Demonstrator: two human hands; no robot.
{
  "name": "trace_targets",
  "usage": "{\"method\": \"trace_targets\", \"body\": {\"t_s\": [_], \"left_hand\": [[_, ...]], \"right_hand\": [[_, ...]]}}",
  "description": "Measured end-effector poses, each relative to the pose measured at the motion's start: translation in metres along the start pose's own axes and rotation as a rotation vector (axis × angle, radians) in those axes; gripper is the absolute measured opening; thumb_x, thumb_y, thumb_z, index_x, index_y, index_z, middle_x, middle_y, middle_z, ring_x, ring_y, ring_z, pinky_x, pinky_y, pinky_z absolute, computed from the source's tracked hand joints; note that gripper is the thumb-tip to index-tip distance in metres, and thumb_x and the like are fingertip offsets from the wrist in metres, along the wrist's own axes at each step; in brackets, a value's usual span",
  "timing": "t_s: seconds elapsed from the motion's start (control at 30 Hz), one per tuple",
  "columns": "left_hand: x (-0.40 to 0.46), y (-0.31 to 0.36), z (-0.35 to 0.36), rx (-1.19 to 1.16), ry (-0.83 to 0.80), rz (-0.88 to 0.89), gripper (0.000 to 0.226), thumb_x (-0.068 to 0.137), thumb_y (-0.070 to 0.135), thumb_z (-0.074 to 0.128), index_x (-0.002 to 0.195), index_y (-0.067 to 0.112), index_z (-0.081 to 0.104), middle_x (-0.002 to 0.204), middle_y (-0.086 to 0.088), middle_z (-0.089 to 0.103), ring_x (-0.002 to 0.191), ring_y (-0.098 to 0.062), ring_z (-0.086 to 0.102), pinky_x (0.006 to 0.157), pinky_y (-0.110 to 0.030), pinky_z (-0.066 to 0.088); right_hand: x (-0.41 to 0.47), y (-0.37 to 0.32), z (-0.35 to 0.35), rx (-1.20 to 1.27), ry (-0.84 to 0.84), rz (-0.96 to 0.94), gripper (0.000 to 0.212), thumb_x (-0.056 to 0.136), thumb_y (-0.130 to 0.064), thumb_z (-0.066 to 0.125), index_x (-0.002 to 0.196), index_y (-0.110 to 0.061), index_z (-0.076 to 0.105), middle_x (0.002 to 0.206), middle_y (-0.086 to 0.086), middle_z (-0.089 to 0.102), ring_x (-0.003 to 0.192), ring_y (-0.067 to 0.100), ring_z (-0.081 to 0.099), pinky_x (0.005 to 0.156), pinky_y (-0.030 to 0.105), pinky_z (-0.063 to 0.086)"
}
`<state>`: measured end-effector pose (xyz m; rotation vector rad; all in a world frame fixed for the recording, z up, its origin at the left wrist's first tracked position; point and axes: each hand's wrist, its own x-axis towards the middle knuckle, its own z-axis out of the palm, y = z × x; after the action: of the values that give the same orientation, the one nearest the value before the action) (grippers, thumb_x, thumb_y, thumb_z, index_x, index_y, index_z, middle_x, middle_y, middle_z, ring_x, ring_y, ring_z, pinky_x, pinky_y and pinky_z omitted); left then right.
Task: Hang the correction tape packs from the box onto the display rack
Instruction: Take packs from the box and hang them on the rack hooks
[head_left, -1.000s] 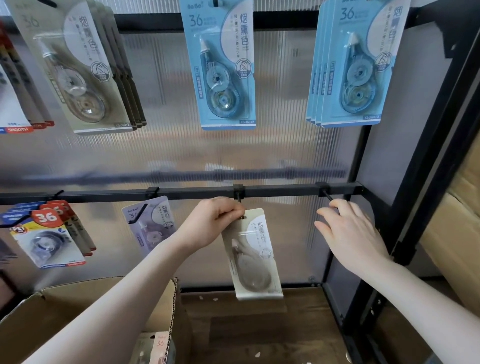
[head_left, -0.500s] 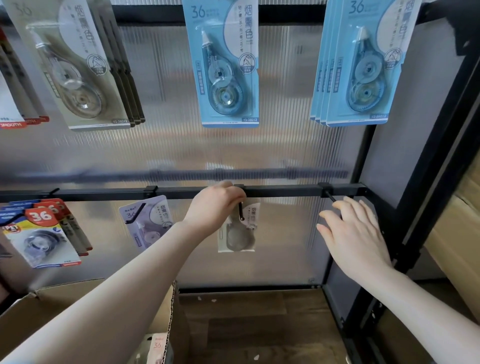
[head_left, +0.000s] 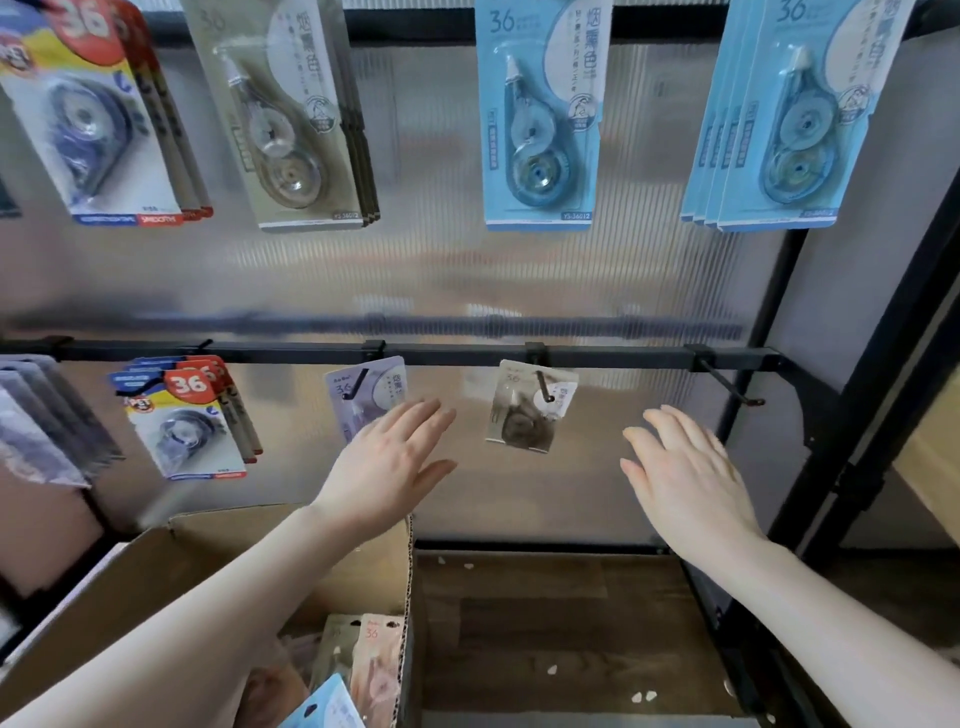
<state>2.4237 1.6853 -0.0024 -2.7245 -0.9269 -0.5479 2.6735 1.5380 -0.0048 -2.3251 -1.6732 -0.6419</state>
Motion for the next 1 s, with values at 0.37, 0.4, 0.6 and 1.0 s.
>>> {"method": "trace_targets", "body": {"t_s": [0.37,0.4,0.6,1.0], "left_hand": [[-0.114,-0.084,-0.003,0.129,-0.141,-0.099,0.052,0.083,0.045,0.057,0.126,0.015,0.056,0.124,-0.009,0.061,0.111,-0.028,0.06,0.083,-0.039,0.053],[-0.122,-0.092,-0.002,0.119,-0.155,-0.12,0.053,0.083,0.045,0.059,0.128,0.016,0.055,0.127,-0.009,0.059,0.114,-0.028,0.058,0.086,-0.04,0.051],[-0.162,-0.136,0.006,0.07,-0.198,-0.245,0.055,0.09,0.052,0.041,0.133,0.018,0.05,0.134,-0.006,0.052,0.124,-0.025,0.049,0.097,-0.037,0.044],[-0.212,-0.184,0.043,-0.02,-0.412,-0.32,0.062,0.095,0.051,0.036,0.148,0.023,0.02,0.154,-0.001,0.021,0.141,-0.019,0.017,0.113,-0.031,0.018]], "right_hand": [[-0.009,-0.119,0.025,0.169,-0.205,-0.099,0.038,0.099,-0.037,0.037,0.132,-0.019,0.042,0.134,0.002,0.041,0.126,0.021,0.037,0.102,0.033,0.033],[-0.008,-0.13,0.026,0.175,-0.219,-0.113,0.038,0.099,-0.038,0.037,0.132,-0.019,0.041,0.133,0.001,0.041,0.126,0.022,0.037,0.101,0.033,0.033],[0.0,-0.193,0.035,0.183,-0.275,-0.167,0.039,0.098,-0.038,0.037,0.132,-0.019,0.04,0.132,0.001,0.042,0.125,0.023,0.037,0.1,0.034,0.032],[-0.006,-0.288,0.073,0.176,-0.383,-0.278,0.04,0.099,-0.037,0.036,0.135,-0.019,0.039,0.135,0.002,0.042,0.127,0.021,0.038,0.103,0.033,0.032]]}}
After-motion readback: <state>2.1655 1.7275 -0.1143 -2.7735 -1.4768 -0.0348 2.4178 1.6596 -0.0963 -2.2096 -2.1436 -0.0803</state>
